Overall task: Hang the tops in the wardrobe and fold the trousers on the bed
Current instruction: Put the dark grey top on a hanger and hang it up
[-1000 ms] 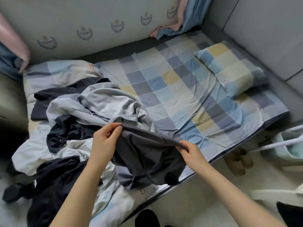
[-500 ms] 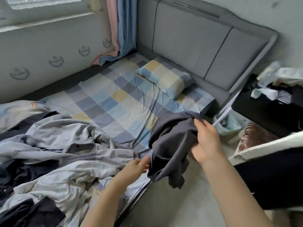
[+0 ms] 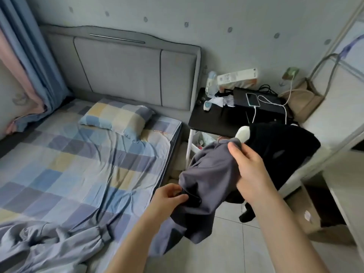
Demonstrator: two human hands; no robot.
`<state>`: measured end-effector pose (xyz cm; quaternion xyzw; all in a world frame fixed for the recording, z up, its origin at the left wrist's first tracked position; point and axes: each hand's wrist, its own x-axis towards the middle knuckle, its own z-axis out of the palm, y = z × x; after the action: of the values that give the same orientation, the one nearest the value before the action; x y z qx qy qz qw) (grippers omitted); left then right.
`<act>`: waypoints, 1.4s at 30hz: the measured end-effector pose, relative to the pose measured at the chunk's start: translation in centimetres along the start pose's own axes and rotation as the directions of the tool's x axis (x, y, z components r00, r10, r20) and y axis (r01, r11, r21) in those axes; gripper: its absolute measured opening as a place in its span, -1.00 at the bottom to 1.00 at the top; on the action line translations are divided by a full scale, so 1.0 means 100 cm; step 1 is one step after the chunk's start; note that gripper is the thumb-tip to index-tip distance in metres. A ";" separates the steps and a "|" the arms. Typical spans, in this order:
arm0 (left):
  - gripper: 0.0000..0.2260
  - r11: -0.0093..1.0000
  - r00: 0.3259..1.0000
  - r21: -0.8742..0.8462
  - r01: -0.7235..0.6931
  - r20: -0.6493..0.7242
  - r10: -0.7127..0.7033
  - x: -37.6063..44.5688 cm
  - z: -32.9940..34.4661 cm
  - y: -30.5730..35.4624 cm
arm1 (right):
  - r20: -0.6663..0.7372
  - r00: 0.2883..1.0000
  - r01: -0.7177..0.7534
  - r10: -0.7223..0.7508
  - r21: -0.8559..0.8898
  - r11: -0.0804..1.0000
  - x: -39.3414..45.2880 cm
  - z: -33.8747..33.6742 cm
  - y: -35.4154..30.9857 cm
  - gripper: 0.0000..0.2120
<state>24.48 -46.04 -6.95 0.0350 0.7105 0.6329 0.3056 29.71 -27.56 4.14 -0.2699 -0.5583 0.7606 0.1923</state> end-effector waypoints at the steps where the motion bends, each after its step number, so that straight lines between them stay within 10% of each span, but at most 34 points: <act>1: -0.91 1.000 1.000 -0.012 -0.012 -0.005 0.012 0.006 0.014 0.004 | 0.011 1.000 0.020 -0.020 -0.006 1.000 0.003 -0.012 -0.005 -0.83; 10: -0.87 0.957 0.981 -0.220 -0.190 -0.014 0.191 0.052 0.111 0.083 | -0.353 0.920 0.081 -0.172 -0.257 0.963 0.032 -0.171 -0.040 -0.79; 15: -0.75 0.920 0.937 -0.189 -0.344 0.001 0.350 0.083 0.150 0.136 | -0.546 0.786 -0.005 -0.289 -0.473 0.881 0.041 -0.252 -0.045 -0.40; 26: -0.79 0.840 0.767 -0.101 -0.533 0.362 0.530 0.176 0.251 0.248 | -0.749 0.591 -0.333 -0.300 -0.565 0.755 0.067 -0.321 -0.094 -0.65; 31: -0.87 0.881 0.540 -0.018 -0.473 0.784 0.306 0.200 0.279 0.261 | -0.800 0.600 -0.036 -0.007 -0.036 0.999 0.082 -0.315 -0.142 -0.66; 36: -0.89 0.760 0.362 0.282 -0.586 0.930 -0.066 0.225 0.323 0.250 | -0.774 0.625 0.136 -0.101 -0.020 0.991 0.100 -0.296 -0.188 -0.70; 40: -0.84 0.697 0.426 0.247 -0.673 0.900 0.092 0.239 0.372 0.246 | -0.742 0.641 0.171 -0.199 -0.114 0.979 0.107 -0.279 -0.220 -0.83; 42: -0.58 0.616 0.349 0.160 -0.771 0.916 0.199 0.241 0.397 0.249 | -0.710 0.665 0.189 -0.233 -0.142 0.972 0.105 -0.272 -0.231 -0.83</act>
<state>15.56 4.23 6.07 0.6447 0.5776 0.3495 0.3586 38.28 5.95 17.81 -0.4856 -0.4860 0.5497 0.4752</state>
